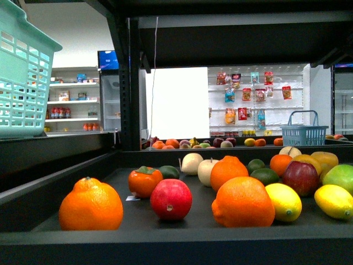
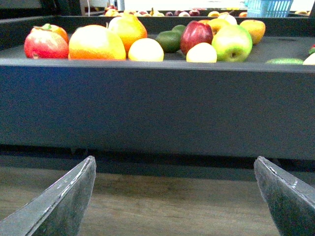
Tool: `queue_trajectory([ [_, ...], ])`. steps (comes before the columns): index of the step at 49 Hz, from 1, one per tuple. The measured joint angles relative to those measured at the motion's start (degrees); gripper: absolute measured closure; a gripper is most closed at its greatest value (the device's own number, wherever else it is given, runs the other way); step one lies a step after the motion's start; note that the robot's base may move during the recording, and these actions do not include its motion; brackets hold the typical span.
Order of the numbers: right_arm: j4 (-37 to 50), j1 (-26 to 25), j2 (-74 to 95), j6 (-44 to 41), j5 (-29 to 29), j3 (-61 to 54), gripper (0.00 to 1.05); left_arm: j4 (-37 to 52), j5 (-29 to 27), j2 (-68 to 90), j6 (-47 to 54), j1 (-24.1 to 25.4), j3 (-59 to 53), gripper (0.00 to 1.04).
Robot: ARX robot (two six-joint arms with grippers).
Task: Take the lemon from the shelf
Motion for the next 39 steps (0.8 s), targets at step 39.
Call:
queue_trajectory([
  [39, 0.0, 0.0, 0.0, 0.0, 0.0, 0.0, 0.08, 0.0, 0.0, 0.0, 0.0, 0.0, 0.0, 0.08],
])
